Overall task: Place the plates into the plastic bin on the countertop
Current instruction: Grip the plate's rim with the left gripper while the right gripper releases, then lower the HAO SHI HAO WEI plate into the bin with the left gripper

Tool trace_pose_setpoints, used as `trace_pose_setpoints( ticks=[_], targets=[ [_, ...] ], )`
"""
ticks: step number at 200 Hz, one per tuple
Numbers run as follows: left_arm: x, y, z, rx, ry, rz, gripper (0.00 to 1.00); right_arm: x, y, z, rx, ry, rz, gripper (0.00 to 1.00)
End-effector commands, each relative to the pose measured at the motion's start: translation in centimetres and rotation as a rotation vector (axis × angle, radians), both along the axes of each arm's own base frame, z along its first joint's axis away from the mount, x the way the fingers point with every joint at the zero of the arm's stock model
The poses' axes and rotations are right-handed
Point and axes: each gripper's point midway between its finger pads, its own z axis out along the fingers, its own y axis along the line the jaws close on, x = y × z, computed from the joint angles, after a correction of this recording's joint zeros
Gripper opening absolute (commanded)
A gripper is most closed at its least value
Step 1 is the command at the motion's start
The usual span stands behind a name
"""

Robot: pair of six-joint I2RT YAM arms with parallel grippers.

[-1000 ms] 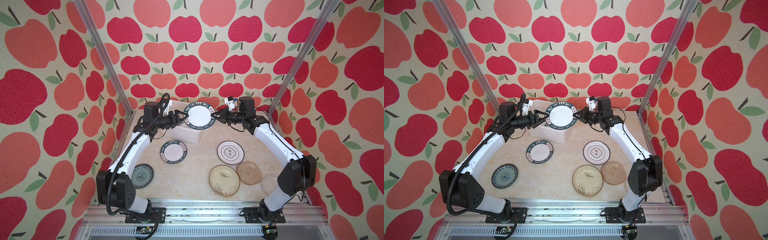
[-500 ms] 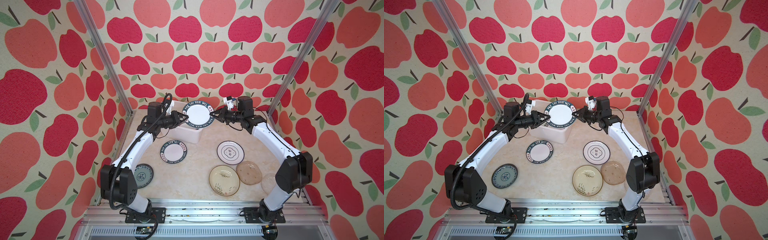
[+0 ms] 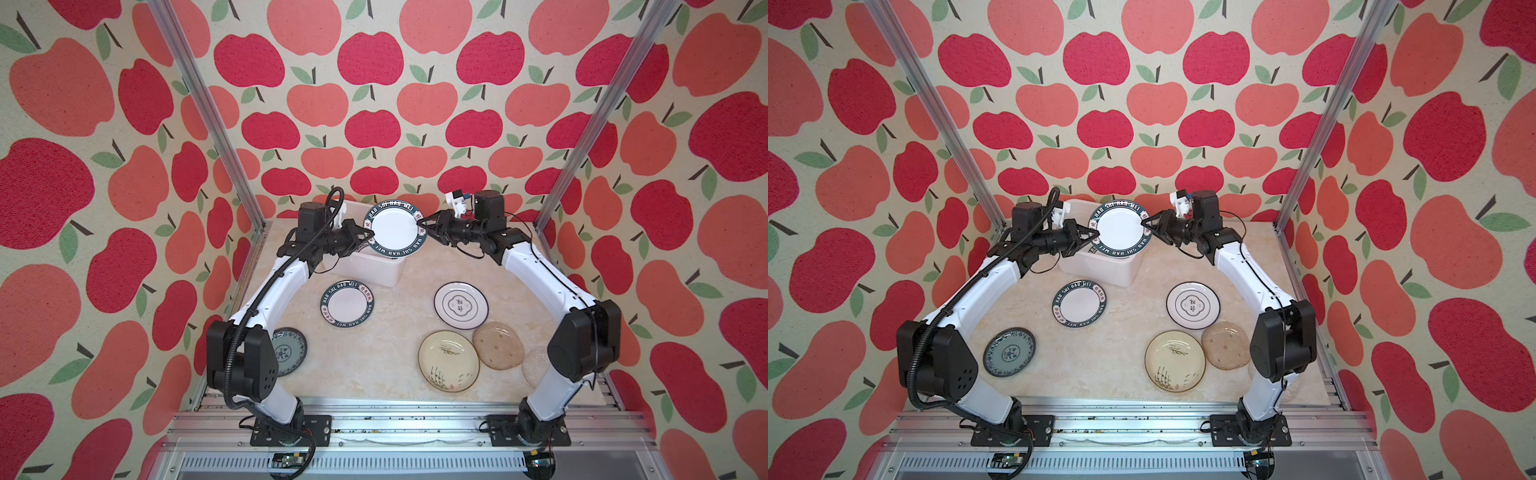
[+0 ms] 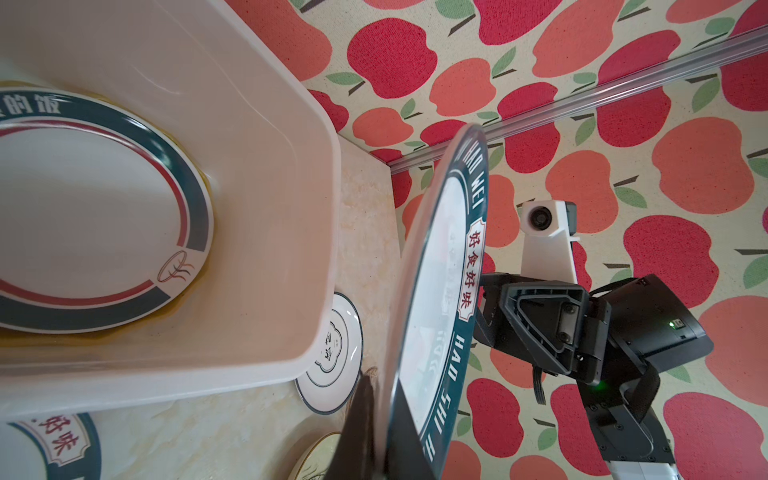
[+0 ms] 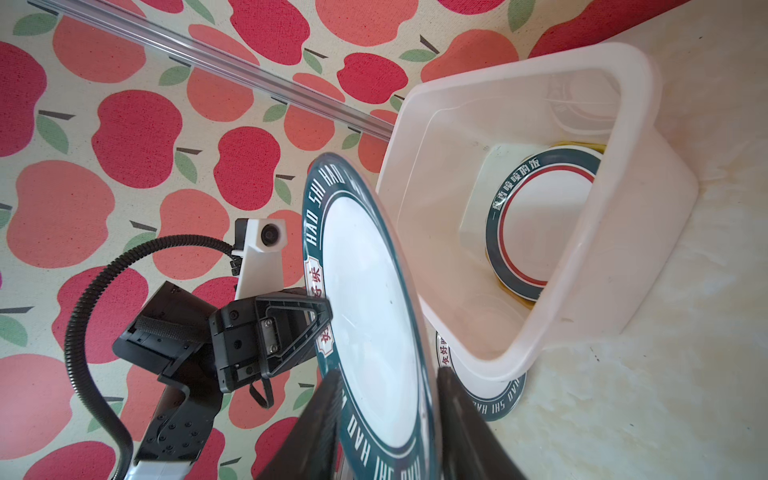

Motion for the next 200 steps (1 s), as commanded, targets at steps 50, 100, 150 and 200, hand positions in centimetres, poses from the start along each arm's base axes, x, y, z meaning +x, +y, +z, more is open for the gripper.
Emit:
trace_pose_setpoints(
  ticks=[50,100,150,200],
  targets=[
    [5.8,6.8,0.6,0.338,-0.027,0.224,0.0,-0.1,-9.0,0.7,-0.084,0.02,-0.191,0.49],
    [8.6,8.4,-2.9,0.596,0.068,0.198,0.0,-1.7,-10.8,-0.2,-0.118,0.046,-0.216,0.49],
    [9.5,7.3,-5.3,0.692,0.083,0.131,0.0,-2.3,-11.2,-0.7,-0.123,0.054,-0.231,0.49],
    [10.3,6.5,-7.9,0.701,0.131,0.108,0.0,-2.6,-11.3,-1.1,-0.124,0.068,-0.232,0.49]
  ],
)
